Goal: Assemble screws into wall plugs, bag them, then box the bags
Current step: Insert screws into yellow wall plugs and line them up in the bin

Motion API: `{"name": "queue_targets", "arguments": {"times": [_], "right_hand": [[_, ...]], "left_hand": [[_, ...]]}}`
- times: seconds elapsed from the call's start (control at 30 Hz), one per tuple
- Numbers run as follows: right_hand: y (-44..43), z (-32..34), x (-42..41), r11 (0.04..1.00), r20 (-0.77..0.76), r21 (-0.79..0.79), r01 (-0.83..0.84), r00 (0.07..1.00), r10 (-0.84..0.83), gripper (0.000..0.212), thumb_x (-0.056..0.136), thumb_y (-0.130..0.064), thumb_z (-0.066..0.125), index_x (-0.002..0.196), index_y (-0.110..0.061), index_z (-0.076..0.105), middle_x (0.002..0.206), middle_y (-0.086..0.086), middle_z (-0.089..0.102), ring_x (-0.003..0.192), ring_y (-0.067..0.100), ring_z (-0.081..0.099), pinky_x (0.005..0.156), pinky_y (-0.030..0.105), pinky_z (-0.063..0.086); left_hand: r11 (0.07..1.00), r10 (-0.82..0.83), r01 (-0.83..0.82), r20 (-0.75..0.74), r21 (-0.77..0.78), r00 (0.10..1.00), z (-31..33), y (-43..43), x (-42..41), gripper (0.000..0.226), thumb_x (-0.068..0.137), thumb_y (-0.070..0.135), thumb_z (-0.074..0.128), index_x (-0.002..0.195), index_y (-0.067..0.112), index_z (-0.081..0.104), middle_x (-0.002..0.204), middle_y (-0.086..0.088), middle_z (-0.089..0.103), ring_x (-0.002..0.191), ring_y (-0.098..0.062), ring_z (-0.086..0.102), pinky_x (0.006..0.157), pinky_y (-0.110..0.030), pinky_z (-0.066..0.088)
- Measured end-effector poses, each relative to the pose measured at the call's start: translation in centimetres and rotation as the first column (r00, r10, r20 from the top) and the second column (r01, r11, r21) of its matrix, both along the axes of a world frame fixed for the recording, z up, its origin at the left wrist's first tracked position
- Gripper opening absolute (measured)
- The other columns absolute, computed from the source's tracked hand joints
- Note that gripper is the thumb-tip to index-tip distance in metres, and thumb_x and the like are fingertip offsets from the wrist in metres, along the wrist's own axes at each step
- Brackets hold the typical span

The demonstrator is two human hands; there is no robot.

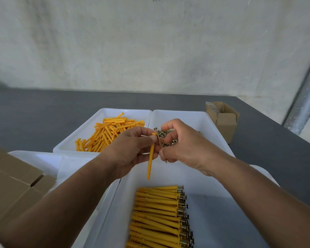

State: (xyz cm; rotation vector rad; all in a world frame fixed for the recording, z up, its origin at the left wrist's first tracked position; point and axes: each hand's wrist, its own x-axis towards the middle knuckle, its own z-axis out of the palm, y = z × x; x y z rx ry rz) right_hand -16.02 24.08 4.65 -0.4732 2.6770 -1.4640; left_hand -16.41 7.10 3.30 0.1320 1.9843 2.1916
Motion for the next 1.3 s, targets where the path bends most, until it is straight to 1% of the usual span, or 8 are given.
{"name": "queue_targets", "arguments": {"times": [0.13,0.37,0.5,0.63,0.8,1.03,1.17,1.3], "right_hand": [[0.1,0.1,0.0,0.999,0.084,-0.04,-0.026,0.996,0.029,0.096,0.075,0.003,0.075,0.15,-0.034,0.028,0.101,0.003,0.061,0.082,0.022,0.071,0.07,0.032,0.061],[0.9,0.6,-0.1,0.991,0.22,-0.129,-0.044,0.973,0.072,0.101,0.077,0.021,0.061,0.153,-0.034,0.024,0.102,0.015,0.058,0.071,0.022,0.07,0.06,0.028,0.052],[1.1,0.7,-0.4,0.978,0.182,-0.207,-0.009,0.982,0.048,0.091,0.076,0.022,0.06,0.145,-0.033,0.04,0.089,0.011,0.054,0.069,0.024,0.069,0.061,0.03,0.054],[1.2,0.7,-0.9,0.929,0.086,-0.35,0.123,0.991,-0.098,0.075,0.074,0.017,0.066,0.128,-0.032,0.049,0.087,0.01,0.055,0.079,0.037,0.073,0.069,0.04,0.061],[1.4,0.6,-1.3,0.847,0.018,-0.504,0.167,0.983,-0.184,0.064,0.077,0.017,0.062,0.117,-0.031,0.046,0.084,0.01,0.057,0.072,0.026,0.075,0.064,0.034,0.058],[1.1,0.4,-1.0,0.861,-0.007,-0.482,0.16,0.982,-0.186,0.059,0.078,0.014,0.065,0.108,-0.035,0.048,0.085,0.01,0.06,0.068,0.023,0.074,0.065,0.036,0.061],[1.2,0.3,-1.0,0.88,-0.015,-0.44,0.181,0.978,-0.209,0.047,0.08,0.003,0.068,0.104,-0.033,0.051,0.07,0.003,0.069,0.067,0.022,0.073,0.07,0.04,0.062],[1.2,0.3,-1.0,0.89,0.005,-0.41,0.202,0.976,-0.219,0.035,0.084,-0.004,0.065,0.102,-0.032,0.053,0.068,0.003,0.07,0.066,0.019,0.073,0.064,0.033,0.061]], "left_hand": [[0.998,0.001,-0.002,-0.015,-0.058,1.0,0.0,-0.1,0.0,0.008,0.093,0.008,0.06,0.1,0.009,0.062,0.105,-0.019,0.071,0.081,-0.019,0.07,0.067,-0.028,0.057],[0.993,-0.056,0.053,-0.017,-0.104,0.998,0.1,0.1,0.4,0.01,0.093,0.005,0.059,0.101,0.009,0.064,0.096,-0.012,0.074,0.081,-0.018,0.071,0.066,-0.026,0.057],[0.987,-0.096,0.094,-0.006,-0.131,0.995,0.1,0.2,0.5,0.011,0.093,0.005,0.059,0.102,0.01,0.064,0.095,-0.01,0.075,0.08,-0.015,0.07,0.068,-0.025,0.058],[0.976,-0.145,0.142,-0.003,-0.165,0.989,0.0,0.3,0.6,0.011,0.091,0.006,0.062,0.101,0.01,0.064,0.097,-0.011,0.075,0.079,-0.014,0.069,0.068,-0.025,0.056],[0.966,-0.183,0.179,-0.003,-0.185,0.983,-0.1,0.3,0.7,0.011,0.092,0.007,0.062,0.101,0.012,0.065,0.094,-0.008,0.075,0.079,-0.014,0.07,0.067,-0.024,0.056],[0.959,-0.205,0.201,-0.003,-0.2,0.979,0.0,0.4,0.9,0.011,0.091,0.008,0.062,0.102,0.011,0.064,0.093,-0.007,0.075,0.079,-0.015,0.07,0.069,-0.024,0.056],[0.961,-0.203,0.2,0.0,-0.19,0.979,0.0,0.4,1.0,0.011,0.092,0.007,0.061,0.101,0.012,0.063,0.092,-0.007,0.075,0.079,-0.015,0.07,0.069,-0.025,0.056],[0.965,-0.188,0.183,-0.005,-0.189,0.982,0.1,0.4,0.9,0.01,0.092,0.007,0.062,0.101,0.012,0.063,0.091,-0.007,0.075,0.078,-0.014,0.07,0.068,-0.024,0.056]]}}
